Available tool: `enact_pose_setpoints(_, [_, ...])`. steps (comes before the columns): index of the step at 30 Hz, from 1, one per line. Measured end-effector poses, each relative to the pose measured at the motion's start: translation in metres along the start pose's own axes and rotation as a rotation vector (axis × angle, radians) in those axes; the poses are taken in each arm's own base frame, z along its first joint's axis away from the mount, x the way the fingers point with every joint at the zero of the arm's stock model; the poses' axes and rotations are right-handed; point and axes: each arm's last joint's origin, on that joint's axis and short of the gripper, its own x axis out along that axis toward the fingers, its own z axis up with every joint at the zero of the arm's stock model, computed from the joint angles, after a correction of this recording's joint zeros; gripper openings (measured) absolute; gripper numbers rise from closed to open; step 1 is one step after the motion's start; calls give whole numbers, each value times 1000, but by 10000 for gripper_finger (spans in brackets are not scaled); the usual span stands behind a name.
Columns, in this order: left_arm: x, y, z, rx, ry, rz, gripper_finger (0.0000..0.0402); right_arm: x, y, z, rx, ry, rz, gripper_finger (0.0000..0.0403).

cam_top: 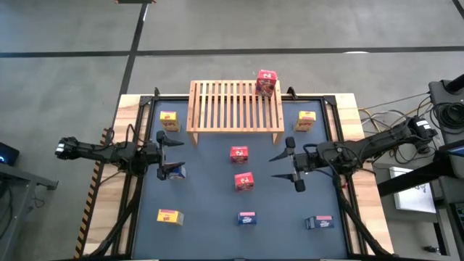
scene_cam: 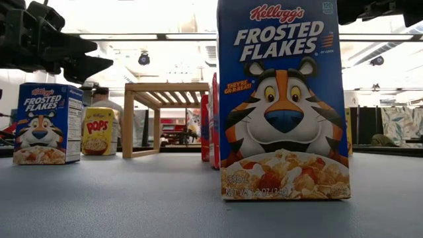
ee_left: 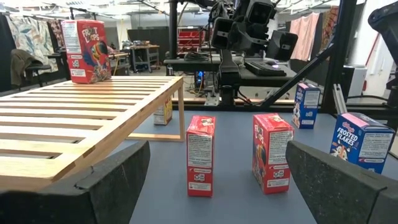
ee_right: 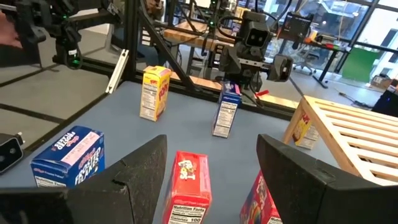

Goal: Stack cereal on shelf
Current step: Put the top blue cereal box on the shelf

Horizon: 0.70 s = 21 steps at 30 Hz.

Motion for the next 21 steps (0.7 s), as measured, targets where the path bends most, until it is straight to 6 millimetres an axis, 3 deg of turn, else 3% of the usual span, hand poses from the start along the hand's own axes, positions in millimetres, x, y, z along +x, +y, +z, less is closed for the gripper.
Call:
enact_pose_setpoints(13, [0, 0, 6, -72, -56, -14, 359, 0, 0, 0, -11, 0, 1, 237])
enact_pose_setpoints(18, [-2, 0, 20, -197, -198, -37, 359, 0, 0, 0, -13, -1, 1, 237])
enact_pose_setpoints(21, [-6, 2, 44, -208, -239, -46, 359, 0, 0, 0, -14, -1, 1, 237])
